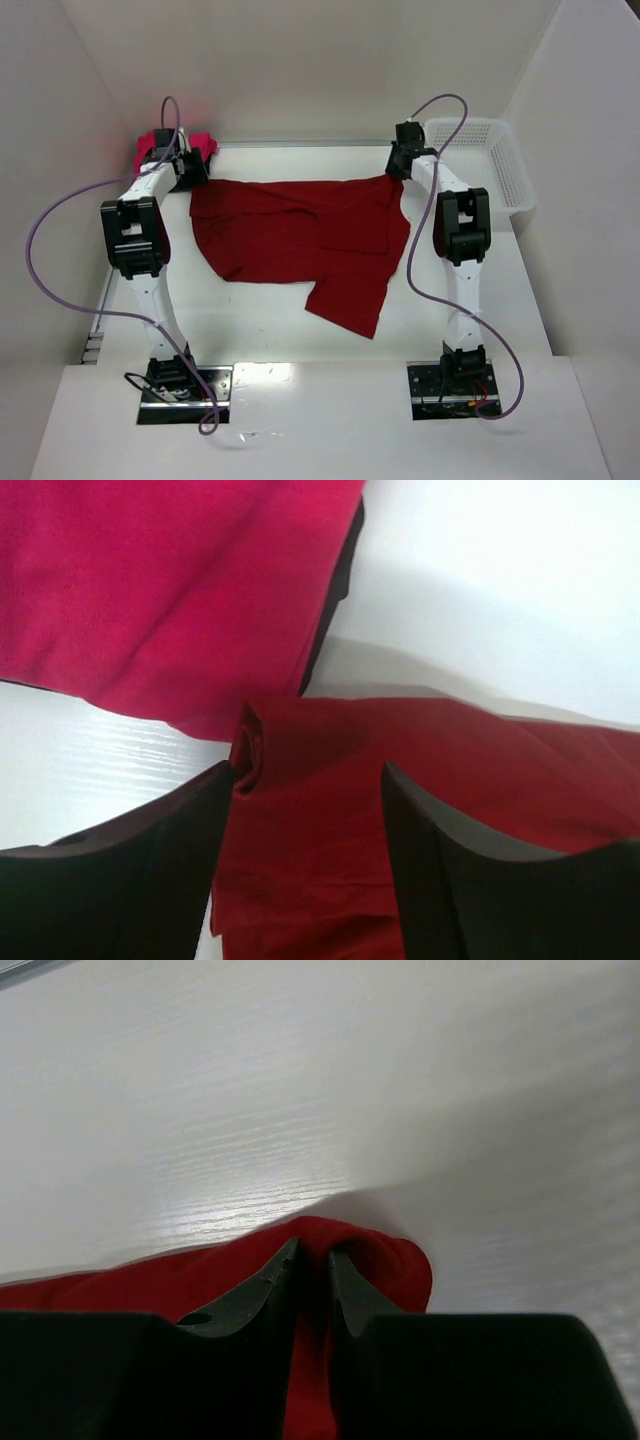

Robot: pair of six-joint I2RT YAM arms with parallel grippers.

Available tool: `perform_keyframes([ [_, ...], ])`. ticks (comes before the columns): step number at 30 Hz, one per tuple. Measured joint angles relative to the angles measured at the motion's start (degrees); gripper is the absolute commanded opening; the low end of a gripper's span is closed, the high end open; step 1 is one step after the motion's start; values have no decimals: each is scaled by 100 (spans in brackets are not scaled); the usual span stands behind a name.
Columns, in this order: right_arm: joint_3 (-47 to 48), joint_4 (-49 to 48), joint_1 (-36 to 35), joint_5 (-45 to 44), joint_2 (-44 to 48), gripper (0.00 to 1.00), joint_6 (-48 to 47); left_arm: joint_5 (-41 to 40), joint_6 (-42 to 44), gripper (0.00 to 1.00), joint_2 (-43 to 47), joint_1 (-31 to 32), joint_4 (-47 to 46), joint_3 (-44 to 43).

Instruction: Fold and stack the t-shirts

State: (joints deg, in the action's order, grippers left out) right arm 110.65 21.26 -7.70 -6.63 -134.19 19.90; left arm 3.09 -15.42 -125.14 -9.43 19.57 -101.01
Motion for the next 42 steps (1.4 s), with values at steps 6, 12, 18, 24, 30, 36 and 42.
perform_keyframes([
  [6,122,33,0,4,-142,23,-24,-96,-17,54,-236,0,15,-251],
  [12,160,79,0,4,-195,23,-26,-140,-129,35,-275,0,20,-251],
  [18,295,144,11,-22,-240,22,-48,-197,-144,14,-278,0,20,-256],
  [24,654,236,68,-31,-330,22,-46,-400,-146,7,-328,17,107,-531],
  [30,1209,271,210,-44,-566,22,-50,-516,-146,7,-498,28,140,-1248],
  [36,1434,306,289,-59,-723,22,-70,-509,-146,12,-719,28,144,-1781],
  [42,1580,334,297,105,-879,37,-55,-470,-140,20,-1067,28,170,-2037],
])
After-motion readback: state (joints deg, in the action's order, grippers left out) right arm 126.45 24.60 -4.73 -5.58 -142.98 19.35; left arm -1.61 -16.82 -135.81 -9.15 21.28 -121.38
